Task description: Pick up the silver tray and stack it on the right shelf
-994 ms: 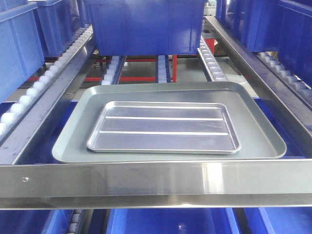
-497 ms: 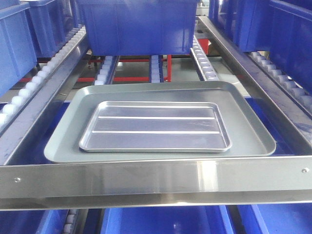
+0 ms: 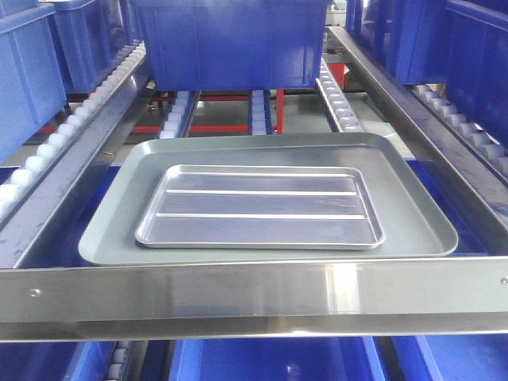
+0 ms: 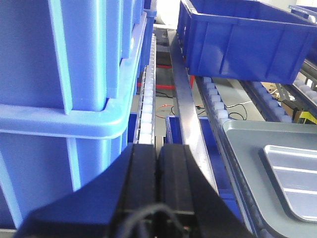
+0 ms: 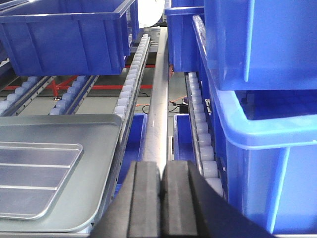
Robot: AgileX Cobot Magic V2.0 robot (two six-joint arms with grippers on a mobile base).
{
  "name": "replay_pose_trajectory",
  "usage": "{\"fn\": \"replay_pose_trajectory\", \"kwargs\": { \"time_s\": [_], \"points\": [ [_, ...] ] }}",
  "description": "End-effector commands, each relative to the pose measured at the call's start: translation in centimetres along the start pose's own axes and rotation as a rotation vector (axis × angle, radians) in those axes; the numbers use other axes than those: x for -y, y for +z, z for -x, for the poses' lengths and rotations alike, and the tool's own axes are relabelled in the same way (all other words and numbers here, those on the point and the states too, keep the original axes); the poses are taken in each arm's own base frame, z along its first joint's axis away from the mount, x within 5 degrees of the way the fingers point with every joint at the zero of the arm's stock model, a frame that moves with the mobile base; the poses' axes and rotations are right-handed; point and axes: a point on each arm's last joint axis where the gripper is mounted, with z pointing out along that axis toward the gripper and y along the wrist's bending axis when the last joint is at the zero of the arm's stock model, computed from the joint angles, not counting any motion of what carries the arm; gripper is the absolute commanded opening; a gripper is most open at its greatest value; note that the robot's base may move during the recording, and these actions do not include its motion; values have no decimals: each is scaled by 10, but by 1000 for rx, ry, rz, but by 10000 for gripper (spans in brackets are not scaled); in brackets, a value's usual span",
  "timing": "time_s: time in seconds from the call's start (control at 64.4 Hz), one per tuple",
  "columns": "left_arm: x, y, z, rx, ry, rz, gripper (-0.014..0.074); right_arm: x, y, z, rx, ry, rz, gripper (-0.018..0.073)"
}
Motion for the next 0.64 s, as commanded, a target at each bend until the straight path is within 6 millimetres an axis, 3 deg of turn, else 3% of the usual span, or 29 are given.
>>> {"fn": "replay_pose_trajectory", "kwargs": {
  "time_s": [0.0,0.622],
  "points": [
    [0,-1,3,87,3,2,-100,0,-3,16,136,-10,-6,56],
    [0,-1,3,87,3,2,-100,0,-3,16,136,-10,-6,56]
  ]
}}
